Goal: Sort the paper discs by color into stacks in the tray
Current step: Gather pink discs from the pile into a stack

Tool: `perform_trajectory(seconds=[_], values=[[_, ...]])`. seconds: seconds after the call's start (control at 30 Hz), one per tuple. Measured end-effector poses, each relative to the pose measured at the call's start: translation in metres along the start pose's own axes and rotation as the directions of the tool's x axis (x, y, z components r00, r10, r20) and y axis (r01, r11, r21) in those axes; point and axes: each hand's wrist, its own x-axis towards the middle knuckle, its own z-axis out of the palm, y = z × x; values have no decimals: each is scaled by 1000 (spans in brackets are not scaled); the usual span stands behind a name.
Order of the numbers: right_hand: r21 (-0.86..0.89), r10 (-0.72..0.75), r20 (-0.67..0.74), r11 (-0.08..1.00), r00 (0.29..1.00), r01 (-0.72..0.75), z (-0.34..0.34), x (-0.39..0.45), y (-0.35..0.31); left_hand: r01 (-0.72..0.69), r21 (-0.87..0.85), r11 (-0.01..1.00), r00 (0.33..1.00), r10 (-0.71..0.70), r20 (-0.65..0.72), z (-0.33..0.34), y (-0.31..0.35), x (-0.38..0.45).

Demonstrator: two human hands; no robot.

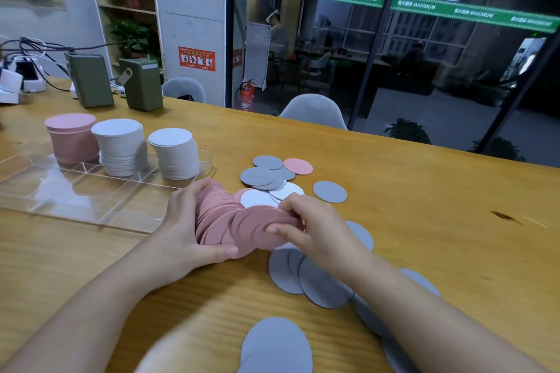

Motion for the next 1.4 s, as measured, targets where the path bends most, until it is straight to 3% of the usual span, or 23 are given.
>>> perform_trajectory(seconds=[0.17,0.4,0.57,0.73,0.97,1.4], values=[[59,28,-57,998,998,-25,21,11,-21,13,-4,1000,999,-13,31,-4,-1,1],[125,111,-19,986,994,-107,14,12,-18,0,-54,999,1000,0,11,-4,-3,1],[-127,246,122,965,962,-231,-12,15,7,17,-77,997,1000,-15,25,-9,-5,0],[-309,401,303,900,865,-309,-31,13,25,18,-63,998,999,-15,42,-11,-4,0],[-336,478,420,871,771,-358,-36,12,23,13,-48,999,998,-10,63,-16,-3,-4],[-359,496,428,860,756,-362,-25,23,9,14,-56,998,999,-11,54,-15,-3,-3]])
